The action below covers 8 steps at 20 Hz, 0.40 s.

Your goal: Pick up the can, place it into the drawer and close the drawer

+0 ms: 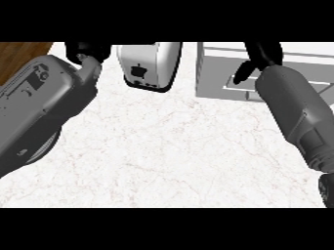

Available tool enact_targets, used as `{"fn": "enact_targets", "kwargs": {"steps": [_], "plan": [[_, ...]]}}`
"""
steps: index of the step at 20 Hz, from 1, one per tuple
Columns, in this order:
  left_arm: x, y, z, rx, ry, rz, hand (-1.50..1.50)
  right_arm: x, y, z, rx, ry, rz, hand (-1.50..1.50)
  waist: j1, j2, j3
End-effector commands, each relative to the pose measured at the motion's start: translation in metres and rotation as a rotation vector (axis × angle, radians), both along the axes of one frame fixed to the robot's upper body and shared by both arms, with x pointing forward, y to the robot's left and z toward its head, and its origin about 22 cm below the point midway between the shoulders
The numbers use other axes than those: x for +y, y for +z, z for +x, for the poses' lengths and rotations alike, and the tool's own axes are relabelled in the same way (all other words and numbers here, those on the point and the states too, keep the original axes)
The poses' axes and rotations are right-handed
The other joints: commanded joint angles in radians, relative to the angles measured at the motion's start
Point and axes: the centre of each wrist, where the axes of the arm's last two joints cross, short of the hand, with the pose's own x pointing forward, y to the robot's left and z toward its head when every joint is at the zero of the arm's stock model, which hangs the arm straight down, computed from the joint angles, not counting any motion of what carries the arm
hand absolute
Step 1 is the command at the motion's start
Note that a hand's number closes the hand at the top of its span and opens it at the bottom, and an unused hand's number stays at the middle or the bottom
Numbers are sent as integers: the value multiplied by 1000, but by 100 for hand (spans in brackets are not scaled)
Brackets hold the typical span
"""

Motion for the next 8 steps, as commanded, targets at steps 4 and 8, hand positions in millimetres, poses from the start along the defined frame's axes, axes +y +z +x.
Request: {"fn": "enact_targets", "kwargs": {"steps": [4,8], "plan": [[1,-3,-7,4,-11,1,-150,21,18,6,-11,39,485,-150,15,-14,-7],[11,-4,-8,20,3,-4,-150,17,20,7,-28,65,527,-150,14,-11,-10]]}}
